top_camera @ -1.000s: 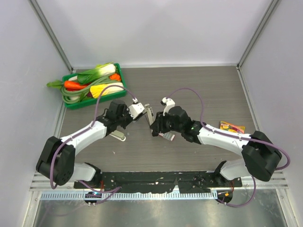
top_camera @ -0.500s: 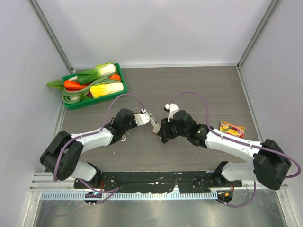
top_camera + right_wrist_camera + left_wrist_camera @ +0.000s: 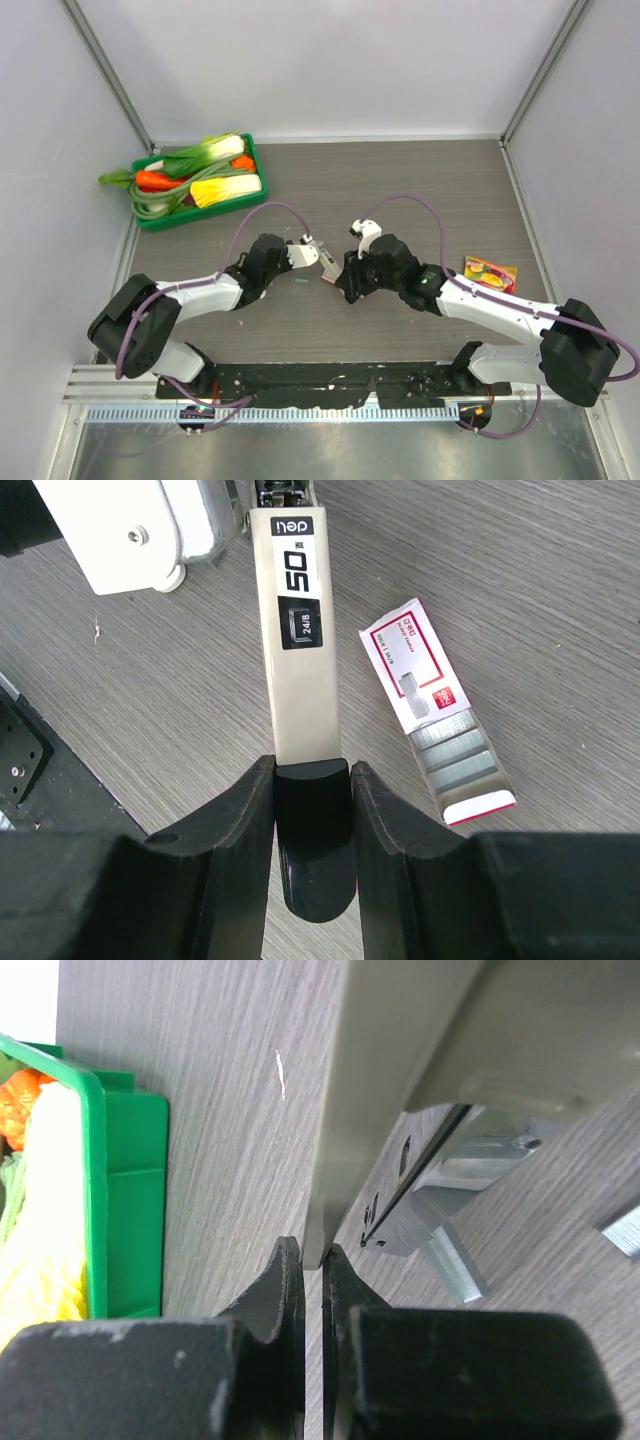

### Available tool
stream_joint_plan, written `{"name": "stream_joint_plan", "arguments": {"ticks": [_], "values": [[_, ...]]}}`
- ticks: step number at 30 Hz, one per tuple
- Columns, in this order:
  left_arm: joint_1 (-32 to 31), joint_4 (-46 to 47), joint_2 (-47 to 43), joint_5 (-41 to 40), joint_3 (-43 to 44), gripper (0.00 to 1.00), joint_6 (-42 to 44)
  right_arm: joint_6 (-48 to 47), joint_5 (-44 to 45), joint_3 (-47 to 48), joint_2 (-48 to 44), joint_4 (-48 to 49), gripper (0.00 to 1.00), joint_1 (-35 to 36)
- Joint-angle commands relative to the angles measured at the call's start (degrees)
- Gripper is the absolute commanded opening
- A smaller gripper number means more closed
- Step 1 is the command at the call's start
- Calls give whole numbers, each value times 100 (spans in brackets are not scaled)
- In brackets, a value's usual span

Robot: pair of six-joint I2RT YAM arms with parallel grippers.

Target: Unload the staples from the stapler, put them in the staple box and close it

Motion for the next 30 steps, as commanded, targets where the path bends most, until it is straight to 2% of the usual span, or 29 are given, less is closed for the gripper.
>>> {"name": "stream_joint_plan", "arguments": {"ticks": [1,3,5,7,10,12,14,18,21,24,27,30], "values": [[34,-581,-422,-231,474,0,-698,217,313,262,-92,386,1,-79],[34,-1468,-554,138,981,0,-1023,200,575,535,74,684,1,-88],[34,-2563,-581,849,1405,0,-1516,182,796,824,180,938,1,-88],[34,-3025,-573,1516,1854,1,-1858,147,1137,1035,373,1097,1,-88],[34,-3755,-573,2125,2337,8,-2253,51,1411,1527,742,1299,1,-167],[43,-4309,-607,2590,2723,18,-2396,24,1508,1879,944,1335,1,-298],[52,-4599,-721,2950,2839,26,-2510,24,1483,2160,1208,1378,1,-430],[183,-4890,-775,3232,2953,30,-2475,-81,1438,2530,1577,1405,1,-677],[822,-4899,-792,3793,3023,34,-2737,-423,1561,2802,1841,1291,1,-739],[1463,-4978,-661,4103,3278,41,-3098,-765,1579,3276,2324,844,1,-783],[1992,-4952,-582,4209,3358,52,-3318,-1082,1465,3944,3079,63,1,-800],[2257,-4943,-581,4192,3296,63,-3398,-1259,1552,4612,3745,-676,1,-791]]}}
